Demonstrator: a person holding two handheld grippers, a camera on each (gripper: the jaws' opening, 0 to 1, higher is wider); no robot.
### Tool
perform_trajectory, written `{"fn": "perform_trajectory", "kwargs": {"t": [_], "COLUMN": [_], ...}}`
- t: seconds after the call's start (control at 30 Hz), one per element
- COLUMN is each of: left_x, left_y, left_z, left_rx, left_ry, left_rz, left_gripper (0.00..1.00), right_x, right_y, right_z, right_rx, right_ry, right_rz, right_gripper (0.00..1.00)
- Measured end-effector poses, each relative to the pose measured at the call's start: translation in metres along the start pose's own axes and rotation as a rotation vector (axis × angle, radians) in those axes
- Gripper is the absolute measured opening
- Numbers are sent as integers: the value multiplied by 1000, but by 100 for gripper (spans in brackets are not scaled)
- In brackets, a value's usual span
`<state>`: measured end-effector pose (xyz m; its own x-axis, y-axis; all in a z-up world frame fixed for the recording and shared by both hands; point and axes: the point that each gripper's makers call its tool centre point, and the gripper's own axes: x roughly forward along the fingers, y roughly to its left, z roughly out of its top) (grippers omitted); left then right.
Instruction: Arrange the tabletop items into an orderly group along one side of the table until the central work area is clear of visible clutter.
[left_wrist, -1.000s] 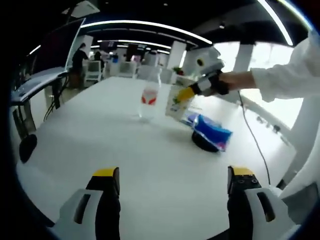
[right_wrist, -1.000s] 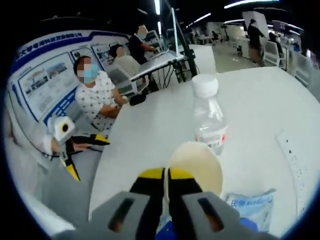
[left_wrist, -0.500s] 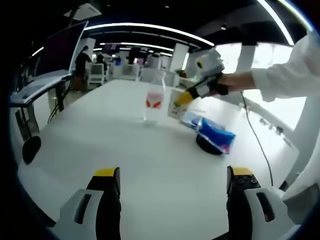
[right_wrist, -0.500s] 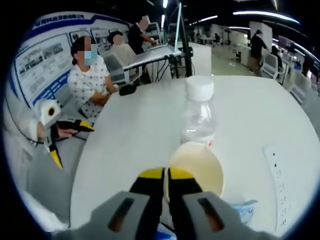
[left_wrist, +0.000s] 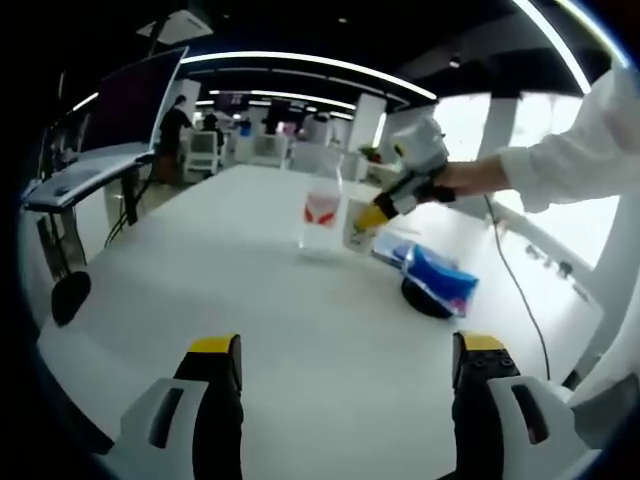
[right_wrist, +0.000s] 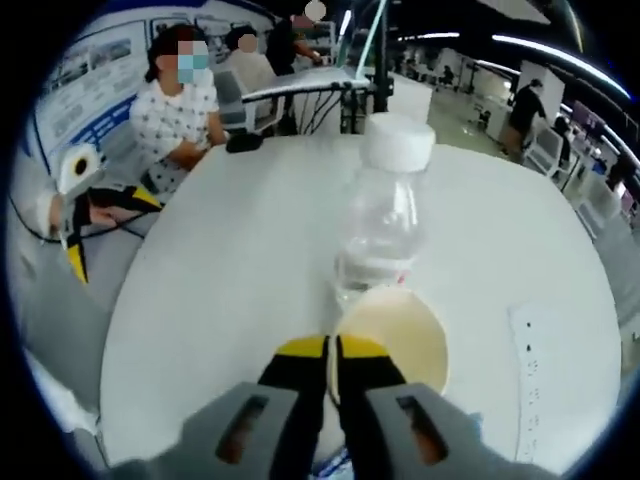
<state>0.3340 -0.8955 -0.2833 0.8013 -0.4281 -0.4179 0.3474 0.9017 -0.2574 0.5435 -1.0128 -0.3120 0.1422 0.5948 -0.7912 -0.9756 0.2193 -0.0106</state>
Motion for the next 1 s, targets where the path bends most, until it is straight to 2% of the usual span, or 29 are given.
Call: {"fn": "perform_trajectory", "kwargs": {"t": [0.1, 0.2, 0.6, 0.9, 1.0], "left_x": [-1, -1, 0, 0, -1], "left_y": [0, 0, 1, 2, 3], "left_z": [2, 2, 0, -1, -1], "left_rx": [-12, -12, -15, -24, -25], "left_ry": [-8, -9, 1, 0, -1], "left_rz": [3, 3, 2, 6, 7], "left_gripper": [83, 83, 83, 83, 83], "right_x": [1, 5, 13, 16, 14], "right_y": [2, -2, -4, -7, -5], "right_z": [6, 4, 2, 2, 2], "right_rx": [-28, -55, -9, -32, -44], "right_ry": [-27, -4, 6, 24, 51], "right_rz": [0, -12, -16, -8, -6], "right_gripper": [0, 0, 0, 0, 0]}}
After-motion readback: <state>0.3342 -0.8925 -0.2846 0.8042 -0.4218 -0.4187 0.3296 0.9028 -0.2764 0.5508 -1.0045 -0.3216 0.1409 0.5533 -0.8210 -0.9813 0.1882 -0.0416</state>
